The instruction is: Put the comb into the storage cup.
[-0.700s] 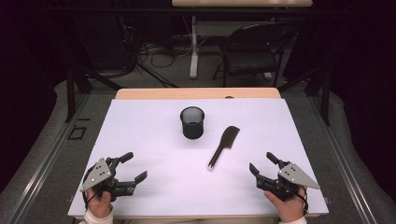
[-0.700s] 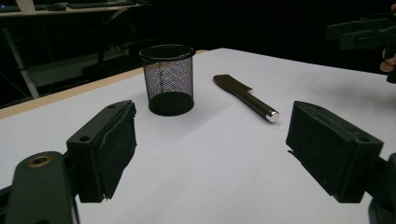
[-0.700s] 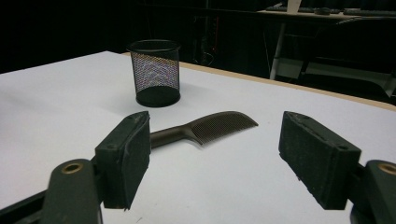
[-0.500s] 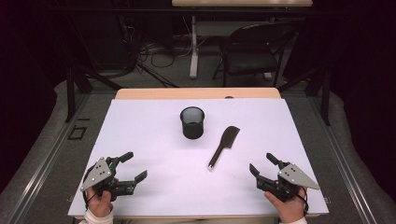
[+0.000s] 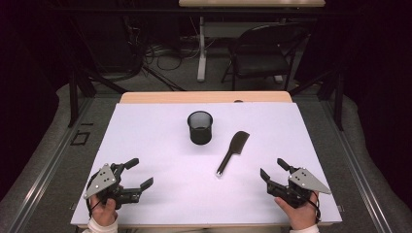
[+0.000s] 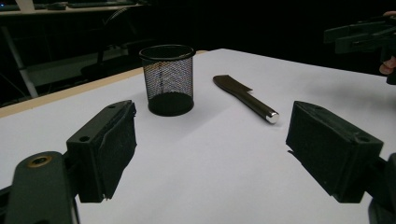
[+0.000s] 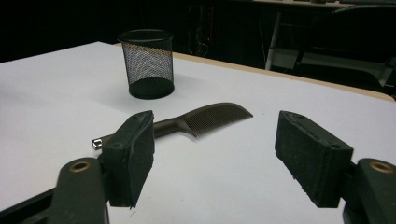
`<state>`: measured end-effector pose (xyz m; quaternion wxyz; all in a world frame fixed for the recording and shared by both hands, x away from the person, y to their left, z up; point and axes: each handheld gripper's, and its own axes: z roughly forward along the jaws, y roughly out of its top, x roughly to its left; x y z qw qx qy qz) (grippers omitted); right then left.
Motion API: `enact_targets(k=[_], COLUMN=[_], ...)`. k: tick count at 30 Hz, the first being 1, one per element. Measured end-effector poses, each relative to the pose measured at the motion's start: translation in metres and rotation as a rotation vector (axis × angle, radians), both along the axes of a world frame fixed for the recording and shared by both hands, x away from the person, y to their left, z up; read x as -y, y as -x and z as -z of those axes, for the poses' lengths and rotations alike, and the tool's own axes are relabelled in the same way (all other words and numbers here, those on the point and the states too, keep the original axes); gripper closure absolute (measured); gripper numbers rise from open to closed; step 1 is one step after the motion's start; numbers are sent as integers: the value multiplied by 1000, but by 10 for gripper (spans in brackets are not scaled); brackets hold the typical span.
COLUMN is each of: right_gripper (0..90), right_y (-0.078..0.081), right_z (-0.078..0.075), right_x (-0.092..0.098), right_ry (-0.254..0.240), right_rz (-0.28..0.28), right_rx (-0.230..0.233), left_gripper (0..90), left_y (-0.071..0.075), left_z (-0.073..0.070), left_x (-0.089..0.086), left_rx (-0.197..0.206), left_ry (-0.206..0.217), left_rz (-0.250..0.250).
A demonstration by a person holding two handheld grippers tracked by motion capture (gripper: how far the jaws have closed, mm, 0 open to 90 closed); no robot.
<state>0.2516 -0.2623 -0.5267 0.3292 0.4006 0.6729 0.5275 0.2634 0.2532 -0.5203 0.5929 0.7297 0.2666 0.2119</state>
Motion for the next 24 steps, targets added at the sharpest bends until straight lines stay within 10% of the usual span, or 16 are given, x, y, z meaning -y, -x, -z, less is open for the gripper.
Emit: enact_targets(k=[12, 24], right_gripper=[320, 334], right_y=[-3, -14], right_z=[-4, -13], right_x=[-4, -17], right_ry=[60, 222], right_rz=[-20, -77], right_rx=[-18, -16], left_gripper=[160, 160], left_y=[3, 3], left_z=[0, 0], left_x=[0, 1], left_rx=[8, 7], left_ry=[-5, -12], left_rz=[8, 9])
